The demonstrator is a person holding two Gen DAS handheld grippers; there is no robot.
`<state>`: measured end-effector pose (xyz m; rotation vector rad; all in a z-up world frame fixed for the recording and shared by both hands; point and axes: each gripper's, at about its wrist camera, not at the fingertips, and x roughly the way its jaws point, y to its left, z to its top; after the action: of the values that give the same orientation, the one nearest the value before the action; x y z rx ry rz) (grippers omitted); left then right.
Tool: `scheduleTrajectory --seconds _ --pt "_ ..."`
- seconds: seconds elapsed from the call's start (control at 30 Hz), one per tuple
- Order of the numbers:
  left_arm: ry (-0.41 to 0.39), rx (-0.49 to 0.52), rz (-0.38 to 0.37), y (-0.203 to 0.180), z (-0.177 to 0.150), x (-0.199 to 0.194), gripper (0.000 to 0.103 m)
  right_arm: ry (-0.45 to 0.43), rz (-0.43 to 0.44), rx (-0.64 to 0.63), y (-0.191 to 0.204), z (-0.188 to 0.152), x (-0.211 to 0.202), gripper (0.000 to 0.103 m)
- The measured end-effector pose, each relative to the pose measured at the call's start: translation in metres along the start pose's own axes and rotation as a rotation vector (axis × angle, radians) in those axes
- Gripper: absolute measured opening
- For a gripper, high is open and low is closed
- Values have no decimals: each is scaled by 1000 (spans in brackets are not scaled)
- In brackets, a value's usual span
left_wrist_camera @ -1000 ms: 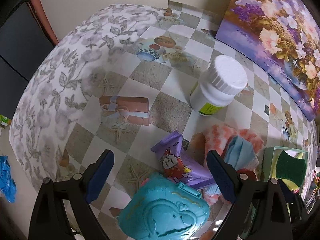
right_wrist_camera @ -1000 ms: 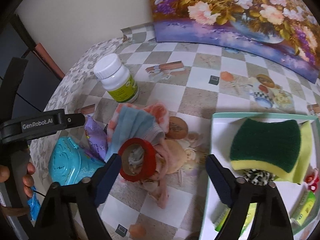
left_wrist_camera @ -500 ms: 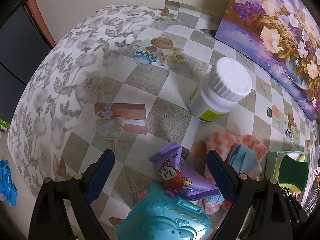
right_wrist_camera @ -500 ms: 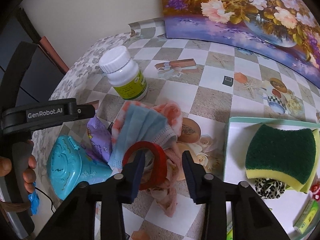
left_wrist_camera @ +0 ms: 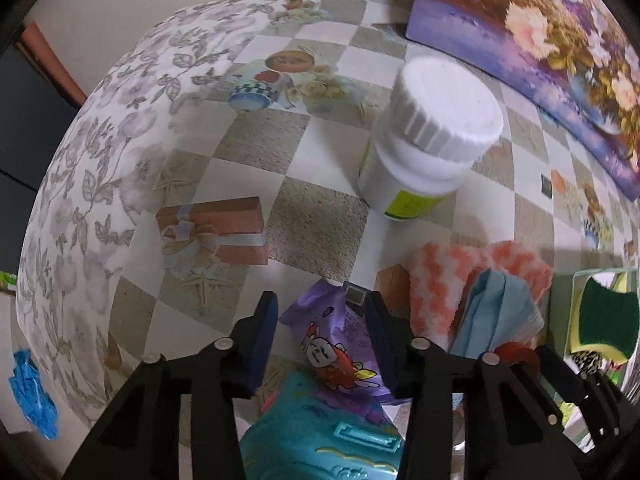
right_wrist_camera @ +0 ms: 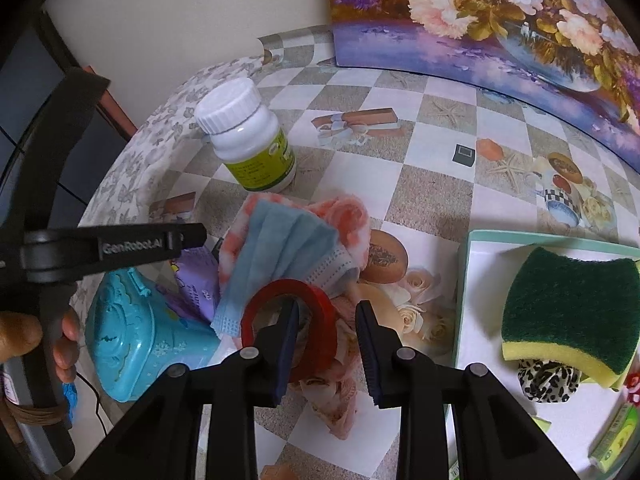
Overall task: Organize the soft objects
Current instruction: 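Grasp the purple snack bag with the left gripper while the right grasps the red tape roll, then carry the purple bag and red tape roll into the tray and open both grippers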
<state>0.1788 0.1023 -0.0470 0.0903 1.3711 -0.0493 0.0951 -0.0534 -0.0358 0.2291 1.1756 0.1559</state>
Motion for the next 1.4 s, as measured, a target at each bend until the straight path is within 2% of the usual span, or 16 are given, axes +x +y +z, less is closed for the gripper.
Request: scheduleTrajectory --seconds 0.1,0.2,0.23,0.37,0.77,1.4 --pt "13 0 -9 -1 -1 4 26 1 9 5 -1 0 0 19" --pt "8 2 -3 -1 -1 5 24 -2 18 9 -1 -1 0 15" --pt "2 0 -4 -1 -1 5 20 -3 19 9 -1 -1 -1 15" --pt "-14 -8 -8 1 0 2 17 -6 26 12 -1 -1 -2 15" --pt "-104 -40 -9 7 4 -28 17 -51 50 28 -3 2 -21 15" --pt "-266 8 5 -10 -6 -102 17 -99 38 85 -31 -3 -58 15"
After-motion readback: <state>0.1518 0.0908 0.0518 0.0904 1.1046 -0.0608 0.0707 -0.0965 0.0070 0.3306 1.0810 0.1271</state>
